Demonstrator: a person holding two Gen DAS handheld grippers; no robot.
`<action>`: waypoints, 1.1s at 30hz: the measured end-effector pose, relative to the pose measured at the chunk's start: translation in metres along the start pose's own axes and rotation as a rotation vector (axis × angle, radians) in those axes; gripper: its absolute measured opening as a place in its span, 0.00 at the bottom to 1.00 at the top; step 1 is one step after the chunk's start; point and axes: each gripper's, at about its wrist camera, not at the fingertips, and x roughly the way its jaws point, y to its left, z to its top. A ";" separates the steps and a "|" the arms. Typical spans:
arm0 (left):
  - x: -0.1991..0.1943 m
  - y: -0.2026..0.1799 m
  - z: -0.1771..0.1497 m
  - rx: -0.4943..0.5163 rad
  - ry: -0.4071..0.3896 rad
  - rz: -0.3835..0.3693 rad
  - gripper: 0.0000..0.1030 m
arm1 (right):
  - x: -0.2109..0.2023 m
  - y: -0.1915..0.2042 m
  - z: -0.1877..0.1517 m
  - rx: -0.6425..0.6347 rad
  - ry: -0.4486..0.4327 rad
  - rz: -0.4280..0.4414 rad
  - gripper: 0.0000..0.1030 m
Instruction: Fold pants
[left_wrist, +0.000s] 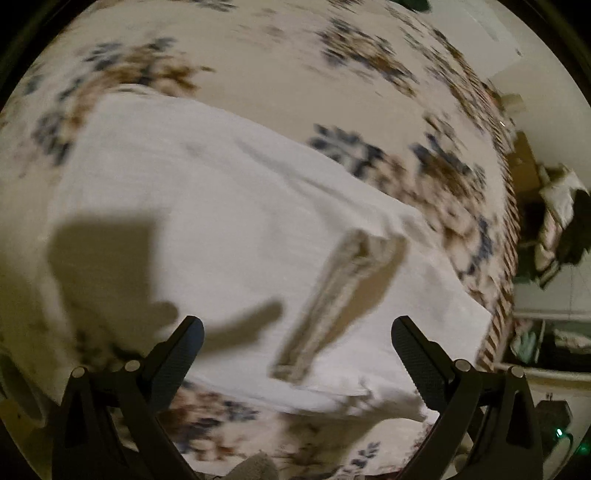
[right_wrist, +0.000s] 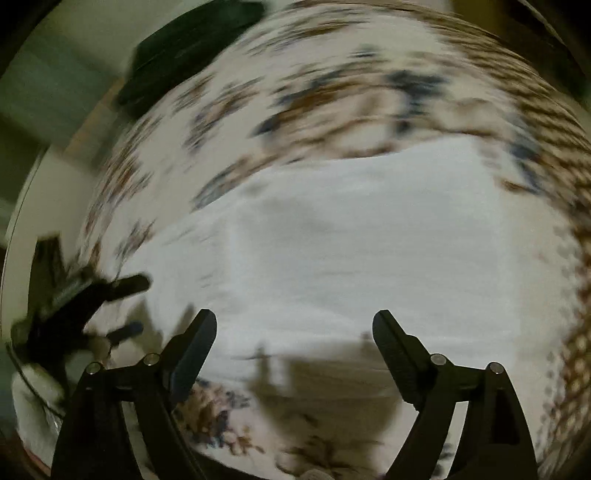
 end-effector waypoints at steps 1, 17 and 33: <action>0.008 -0.008 -0.001 0.022 0.010 -0.004 1.00 | -0.003 -0.014 0.003 0.022 0.003 -0.043 0.87; 0.031 -0.035 -0.026 0.224 -0.012 0.083 0.07 | 0.019 -0.093 0.016 0.184 0.106 -0.252 0.96; 0.057 -0.023 -0.032 0.173 0.024 0.171 0.11 | 0.053 -0.041 0.039 -0.069 0.148 -0.443 0.97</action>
